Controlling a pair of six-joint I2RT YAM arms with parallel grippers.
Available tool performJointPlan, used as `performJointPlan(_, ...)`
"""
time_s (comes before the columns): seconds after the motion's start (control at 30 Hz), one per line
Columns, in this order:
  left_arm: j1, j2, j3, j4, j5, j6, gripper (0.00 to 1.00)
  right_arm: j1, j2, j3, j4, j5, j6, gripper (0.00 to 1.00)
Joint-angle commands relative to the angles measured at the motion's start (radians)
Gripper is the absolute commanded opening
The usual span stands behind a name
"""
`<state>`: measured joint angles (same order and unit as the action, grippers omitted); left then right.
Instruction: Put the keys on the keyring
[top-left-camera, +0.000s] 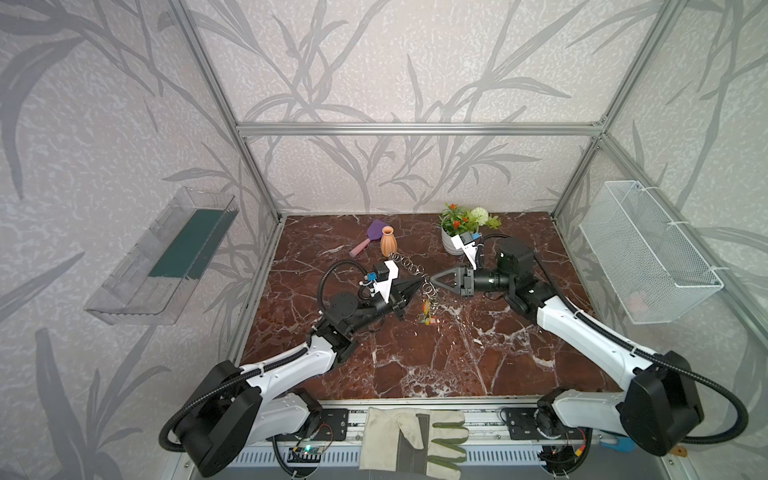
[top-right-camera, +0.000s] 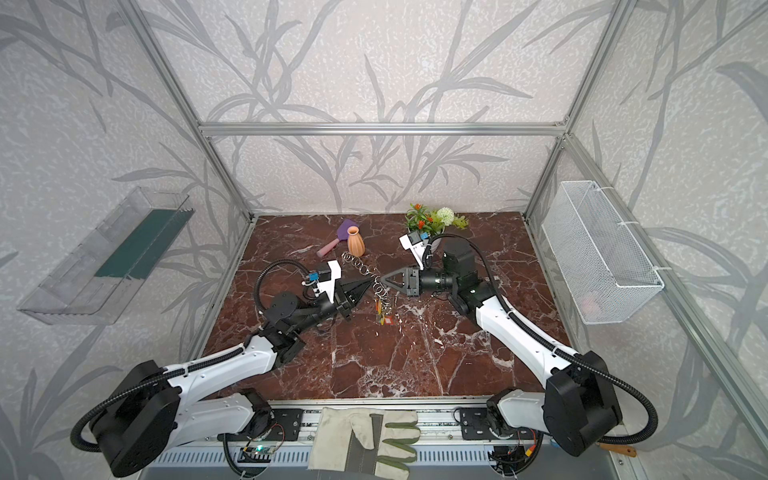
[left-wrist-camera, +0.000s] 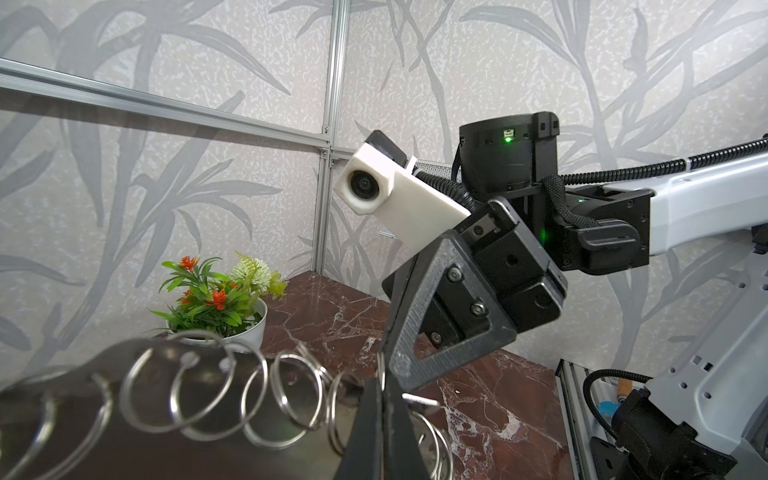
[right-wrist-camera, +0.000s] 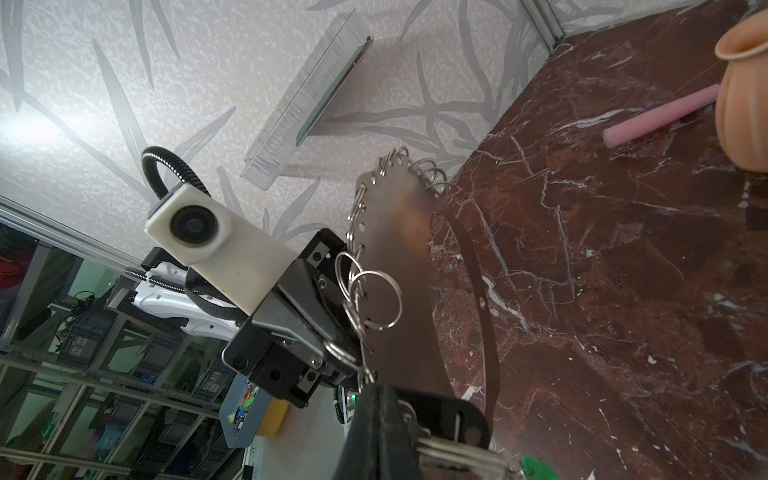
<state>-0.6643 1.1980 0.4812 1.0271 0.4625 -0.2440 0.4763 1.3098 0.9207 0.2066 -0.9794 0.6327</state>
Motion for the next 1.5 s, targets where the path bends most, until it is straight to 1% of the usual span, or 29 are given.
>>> performJointPlan(0.0, -0.007, 0.006, 0.025, 0.184, 0.055, -0.018, 0.0, 0.002, 0.032, 0.041, -0.073, -0.028, -0.001, 0.01)
performJointPlan(0.13, -0.009, 0.025, 0.024, 0.216, 0.063, -0.025, 0.0, 0.002, 0.042, 0.077, -0.144, -0.012, -0.028, 0.09)
performJointPlan(0.2, -0.009, 0.027, 0.023, 0.218, 0.061, -0.023, 0.0, 0.002, 0.042, 0.089, -0.175, 0.006, -0.045, 0.16)
performJointPlan(0.23, -0.01, 0.024, 0.023, 0.218, 0.059, -0.023, 0.0, 0.001, 0.039, 0.091, -0.189, 0.02, -0.055, 0.21)
performJointPlan(0.37, -0.009, 0.019, 0.008, 0.219, 0.039, -0.02, 0.0, 0.0, 0.01, 0.114, -0.266, 0.093, -0.111, 0.29)
performJointPlan(0.47, -0.009, 0.016, 0.001, 0.218, 0.03, -0.02, 0.0, -0.001, -0.027, 0.125, -0.29, 0.12, -0.133, 0.31)
performJointPlan(0.7, -0.009, 0.006, 0.002, 0.212, 0.038, -0.026, 0.0, -0.018, -0.113, 0.127, -0.331, 0.18, -0.172, 0.31)
performJointPlan(0.8, -0.009, 0.006, 0.002, 0.209, 0.048, -0.032, 0.0, -0.017, -0.128, 0.121, -0.301, 0.158, -0.169, 0.35)
performJointPlan(0.9, -0.01, 0.004, 0.0, 0.209, 0.05, -0.035, 0.0, -0.01, -0.133, 0.115, -0.242, 0.113, -0.15, 0.37)
performJointPlan(1.0, -0.009, 0.004, 0.002, 0.204, 0.057, -0.041, 0.0, 0.021, -0.137, 0.118, -0.211, 0.107, -0.164, 0.41)
performJointPlan(1.1, -0.009, 0.0, 0.003, 0.206, 0.069, -0.045, 0.0, 0.049, -0.119, 0.144, -0.248, 0.127, -0.203, 0.42)
performJointPlan(1.23, -0.009, -0.003, 0.006, 0.201, 0.073, -0.051, 0.0, 0.057, -0.096, 0.15, -0.236, 0.116, -0.202, 0.4)
performJointPlan(1.33, -0.01, -0.006, 0.005, 0.2, 0.072, -0.055, 0.0, 0.059, -0.09, 0.148, -0.229, 0.112, -0.201, 0.32)
performJointPlan(1.47, -0.011, -0.006, 0.002, 0.2, 0.063, -0.057, 0.0, 0.065, -0.09, 0.142, -0.219, 0.099, -0.199, 0.18)
